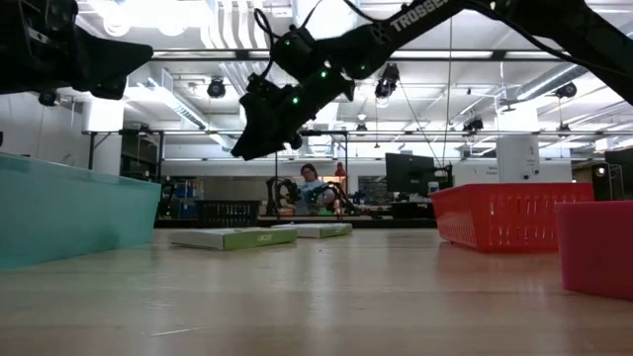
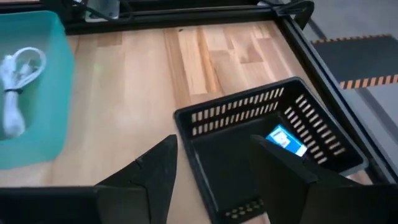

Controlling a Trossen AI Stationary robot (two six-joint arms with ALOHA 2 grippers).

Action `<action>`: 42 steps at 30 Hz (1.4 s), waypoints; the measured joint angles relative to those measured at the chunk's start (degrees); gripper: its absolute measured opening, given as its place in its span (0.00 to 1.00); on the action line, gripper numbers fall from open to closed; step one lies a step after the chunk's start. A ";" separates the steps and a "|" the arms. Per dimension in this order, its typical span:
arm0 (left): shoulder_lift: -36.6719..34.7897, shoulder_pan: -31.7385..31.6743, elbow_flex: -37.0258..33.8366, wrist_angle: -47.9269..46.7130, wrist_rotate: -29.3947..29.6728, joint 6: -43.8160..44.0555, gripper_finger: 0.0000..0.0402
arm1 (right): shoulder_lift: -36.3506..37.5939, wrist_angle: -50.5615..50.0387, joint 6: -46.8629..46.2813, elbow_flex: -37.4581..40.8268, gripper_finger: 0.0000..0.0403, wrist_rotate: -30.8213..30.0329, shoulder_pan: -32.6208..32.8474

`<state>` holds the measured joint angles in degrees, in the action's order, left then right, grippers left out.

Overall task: Pick and place items into bin
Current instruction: Put the pink adapter into the black bin

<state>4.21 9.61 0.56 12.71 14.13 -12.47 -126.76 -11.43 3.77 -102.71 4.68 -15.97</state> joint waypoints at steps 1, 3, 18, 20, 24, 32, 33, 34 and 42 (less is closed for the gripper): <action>0.00 0.01 0.00 0.00 -0.02 -0.01 0.00 | 0.66 -1.42 -0.07 -0.12 0.47 0.03 0.38; 0.00 0.01 0.00 0.02 -0.02 0.00 0.00 | 2.14 -4.45 -0.07 -0.15 0.50 0.08 1.55; 0.04 -0.01 0.00 0.02 0.00 0.00 0.00 | 9.10 -41.69 -2.67 -0.16 0.68 -0.57 19.59; 0.04 0.01 0.00 0.09 -0.02 -0.01 0.00 | 9.58 -46.31 -3.73 -0.16 0.68 -1.16 21.44; 0.04 0.02 0.00 0.11 -0.02 0.00 0.00 | 9.77 -55.44 -5.08 -0.14 0.66 -1.19 25.21; 0.04 0.00 0.00 0.02 -0.02 0.02 0.00 | 9.77 -59.95 -6.62 0.19 0.62 0.19 33.22; 0.04 0.02 0.00 0.04 -0.02 0.08 0.00 | 9.77 -59.99 -6.62 0.19 0.61 0.31 34.28; 0.04 0.00 0.00 0.02 -0.02 0.09 0.00 | 9.77 -59.97 -6.62 0.19 0.61 0.36 35.34; 0.15 0.02 0.00 -0.02 -0.02 0.13 0.00 | 9.75 -56.54 -10.71 0.92 0.60 -1.92 42.89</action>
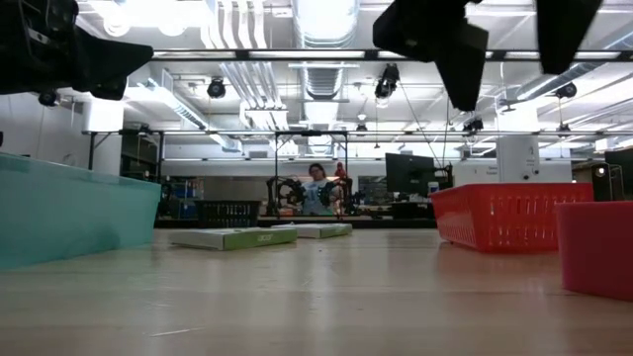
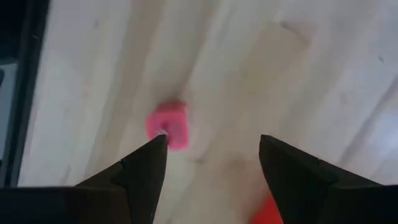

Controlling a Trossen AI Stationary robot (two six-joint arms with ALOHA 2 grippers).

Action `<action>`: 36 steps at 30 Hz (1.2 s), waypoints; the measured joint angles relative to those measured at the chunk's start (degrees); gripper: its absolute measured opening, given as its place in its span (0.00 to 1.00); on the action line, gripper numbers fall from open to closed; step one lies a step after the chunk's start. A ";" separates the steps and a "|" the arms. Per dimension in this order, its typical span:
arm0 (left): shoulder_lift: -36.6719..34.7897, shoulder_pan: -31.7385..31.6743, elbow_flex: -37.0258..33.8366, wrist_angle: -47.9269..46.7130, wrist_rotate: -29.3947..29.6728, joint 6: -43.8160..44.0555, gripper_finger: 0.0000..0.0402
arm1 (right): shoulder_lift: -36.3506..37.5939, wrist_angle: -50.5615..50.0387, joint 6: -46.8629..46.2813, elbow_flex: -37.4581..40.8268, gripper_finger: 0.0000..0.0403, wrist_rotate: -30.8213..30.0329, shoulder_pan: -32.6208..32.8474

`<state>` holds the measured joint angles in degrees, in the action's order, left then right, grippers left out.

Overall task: Pick and place items into bin
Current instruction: Put the pink adapter into the black bin

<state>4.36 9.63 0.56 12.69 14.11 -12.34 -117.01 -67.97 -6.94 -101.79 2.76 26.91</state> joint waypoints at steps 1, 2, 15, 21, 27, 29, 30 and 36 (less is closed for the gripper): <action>0.00 -0.01 0.00 -0.02 0.00 0.01 0.00 | 0.00 0.87 -0.20 0.21 0.60 -0.09 0.77; -0.01 -0.01 0.00 -0.08 0.00 0.02 0.00 | -0.07 1.67 -0.20 0.34 0.60 -0.19 1.57; -0.03 -0.02 0.00 -1.33 0.00 1.57 0.00 | -0.24 9.75 -2.97 4.57 0.59 -3.95 6.89; 0.22 0.00 0.00 -1.29 -0.02 1.64 0.00 | -0.26 9.89 -3.42 8.47 0.60 -4.28 6.85; 0.45 0.00 0.00 -1.29 0.00 1.64 0.00 | -0.26 12.22 -3.21 12.73 0.62 -4.33 6.68; 0.48 0.00 -0.02 -1.27 0.00 1.64 0.00 | -0.26 14.91 -3.23 13.71 0.62 -4.43 6.65; 0.48 -0.02 -0.02 -1.27 -0.01 1.63 0.00 | -0.26 15.93 -3.13 14.13 0.62 -4.45 6.65; 0.48 -0.01 -0.02 -1.27 0.00 1.62 0.00 | -0.26 18.45 -1.88 16.56 0.59 -4.42 6.67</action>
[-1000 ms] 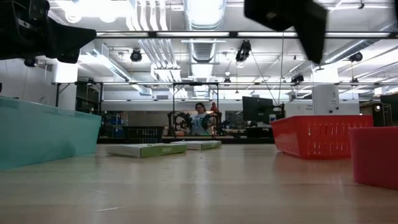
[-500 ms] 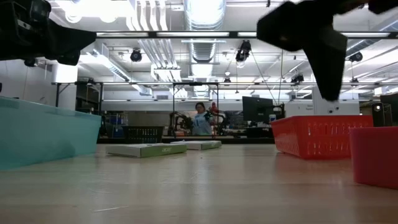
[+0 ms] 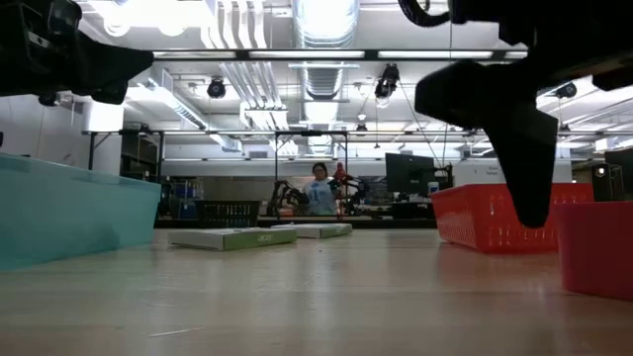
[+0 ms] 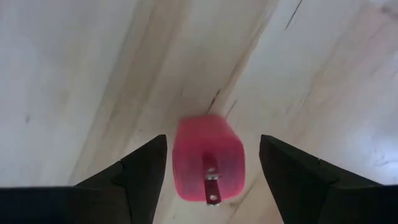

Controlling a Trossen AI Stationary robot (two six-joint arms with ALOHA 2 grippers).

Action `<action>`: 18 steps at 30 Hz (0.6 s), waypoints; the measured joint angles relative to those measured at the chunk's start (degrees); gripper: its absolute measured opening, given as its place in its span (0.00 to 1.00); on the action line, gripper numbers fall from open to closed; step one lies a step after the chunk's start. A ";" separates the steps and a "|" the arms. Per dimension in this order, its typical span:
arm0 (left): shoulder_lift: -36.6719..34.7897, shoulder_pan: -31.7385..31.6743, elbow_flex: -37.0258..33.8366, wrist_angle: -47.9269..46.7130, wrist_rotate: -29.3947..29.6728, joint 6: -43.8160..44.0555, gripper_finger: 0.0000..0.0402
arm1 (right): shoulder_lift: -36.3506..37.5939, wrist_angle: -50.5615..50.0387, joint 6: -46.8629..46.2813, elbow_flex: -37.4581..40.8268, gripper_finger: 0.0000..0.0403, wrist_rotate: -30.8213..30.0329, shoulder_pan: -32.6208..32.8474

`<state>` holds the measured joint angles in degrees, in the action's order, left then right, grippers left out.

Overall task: Pick and place items into bin
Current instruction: Put the pink adapter into the black bin

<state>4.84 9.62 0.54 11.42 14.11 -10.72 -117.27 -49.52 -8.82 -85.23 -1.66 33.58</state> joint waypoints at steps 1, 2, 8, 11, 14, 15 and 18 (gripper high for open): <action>0.00 -0.01 0.00 0.02 0.00 0.00 0.00 | 0.00 0.05 0.02 0.38 0.59 0.01 0.00; 0.00 0.01 0.00 0.00 0.00 0.00 0.00 | 0.00 0.03 0.02 0.80 0.58 0.01 0.00; 0.00 -0.01 -0.04 0.02 0.00 0.00 0.00 | 0.00 0.47 0.04 1.61 0.55 0.03 -0.02; 0.00 0.00 -0.04 0.02 0.00 -0.02 0.00 | 0.00 0.61 0.32 1.46 0.54 0.01 -0.02; 0.00 -0.01 -0.04 0.02 0.00 -0.02 0.00 | 0.00 0.68 0.54 1.44 0.51 0.03 -0.04; 0.00 -0.01 -0.04 0.02 0.00 -0.02 0.00 | 0.00 0.68 0.84 1.44 0.50 0.04 -0.04; 0.02 0.01 -0.04 0.02 0.00 -0.02 0.00 | 0.00 0.77 2.24 1.44 0.46 0.03 -0.07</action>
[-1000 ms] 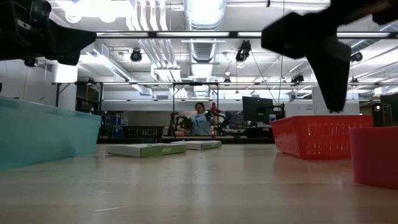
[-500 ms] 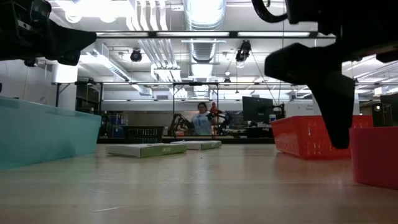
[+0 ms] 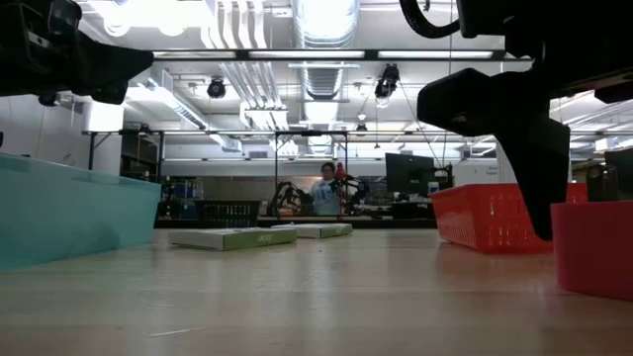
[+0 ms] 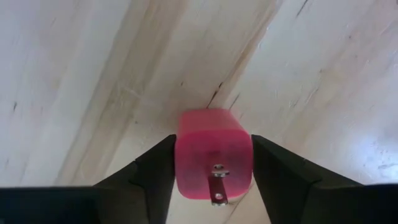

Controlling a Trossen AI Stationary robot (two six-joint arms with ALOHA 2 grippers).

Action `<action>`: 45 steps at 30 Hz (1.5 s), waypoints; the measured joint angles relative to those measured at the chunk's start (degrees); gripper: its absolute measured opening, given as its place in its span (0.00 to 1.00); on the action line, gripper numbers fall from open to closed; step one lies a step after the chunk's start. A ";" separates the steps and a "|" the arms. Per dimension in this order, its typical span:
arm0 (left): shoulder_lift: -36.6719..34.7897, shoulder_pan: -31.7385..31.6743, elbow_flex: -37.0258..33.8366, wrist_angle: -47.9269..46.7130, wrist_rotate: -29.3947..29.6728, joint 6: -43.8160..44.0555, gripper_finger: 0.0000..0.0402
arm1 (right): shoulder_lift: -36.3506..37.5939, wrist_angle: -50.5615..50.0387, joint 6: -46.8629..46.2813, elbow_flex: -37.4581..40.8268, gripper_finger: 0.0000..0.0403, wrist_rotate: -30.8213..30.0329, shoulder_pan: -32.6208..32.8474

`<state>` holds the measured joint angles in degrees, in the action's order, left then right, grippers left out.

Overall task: Pick and place items into bin
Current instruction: Put the pink adapter into the black bin

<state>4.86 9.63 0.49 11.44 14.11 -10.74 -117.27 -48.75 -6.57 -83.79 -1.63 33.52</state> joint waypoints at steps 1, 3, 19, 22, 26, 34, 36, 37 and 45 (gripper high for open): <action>0.00 0.00 0.00 0.00 0.00 0.00 0.00 | 0.00 0.06 0.38 0.00 0.44 0.02 -0.02; 0.00 -0.02 0.00 0.00 0.00 0.00 0.00 | 0.00 0.11 0.57 0.00 0.39 0.04 -0.24; 0.00 0.00 -0.07 0.02 0.00 -0.17 0.00 | 2.57 1.75 3.64 0.00 0.35 -10.70 -6.77; 0.00 0.00 -0.09 0.06 -0.04 -0.17 0.00 | 4.99 3.11 6.96 0.00 0.35 -17.06 -7.39; 0.24 -0.01 -0.13 0.13 -0.29 -0.03 0.00 | 8.96 6.88 12.21 0.10 0.35 -27.73 -7.32; 4.19 -0.02 -0.15 1.03 -0.83 4.18 0.08 | 12.39 24.12 30.61 2.24 0.35 -33.73 -9.63; 6.02 -0.02 -0.15 3.19 -1.35 5.88 0.16 | 12.39 26.90 35.91 2.94 0.35 -33.66 -10.71; 7.22 -0.02 -0.15 4.42 -1.47 6.89 0.20 | 12.39 28.09 38.81 3.18 0.35 -33.48 -11.28; 18.62 -0.28 -0.17 20.06 -0.42 7.58 0.56 | 12.38 41.95 53.69 4.00 0.35 -32.06 -15.91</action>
<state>23.48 9.34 0.32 31.51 13.69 -3.16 -104.90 -6.80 47.11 -79.79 -33.69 17.61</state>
